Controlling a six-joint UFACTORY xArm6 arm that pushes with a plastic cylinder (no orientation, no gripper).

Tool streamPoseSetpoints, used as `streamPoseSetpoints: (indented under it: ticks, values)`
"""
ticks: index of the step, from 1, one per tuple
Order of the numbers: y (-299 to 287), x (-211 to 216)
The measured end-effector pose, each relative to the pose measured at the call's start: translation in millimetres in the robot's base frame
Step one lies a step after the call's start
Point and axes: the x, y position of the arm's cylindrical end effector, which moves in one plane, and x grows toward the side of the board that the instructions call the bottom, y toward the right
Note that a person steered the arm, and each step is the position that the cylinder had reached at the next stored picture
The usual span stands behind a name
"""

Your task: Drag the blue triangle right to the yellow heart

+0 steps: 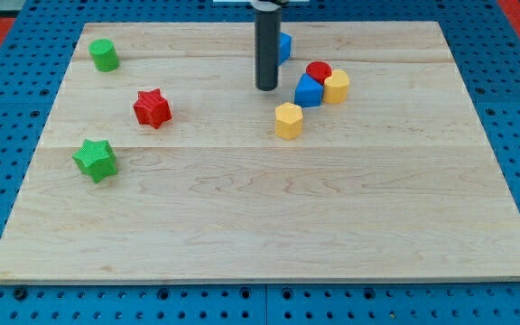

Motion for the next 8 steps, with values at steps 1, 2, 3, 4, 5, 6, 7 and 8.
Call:
streamPoseSetpoints:
  ticks: [1, 2, 3, 4, 5, 6, 7, 8]
  values:
    - [-16, 0]
    - [-17, 0]
    - [-16, 9]
    - [-15, 20]
    - [-1, 43]
    - [61, 27]
    - [95, 1]
    - [104, -13]
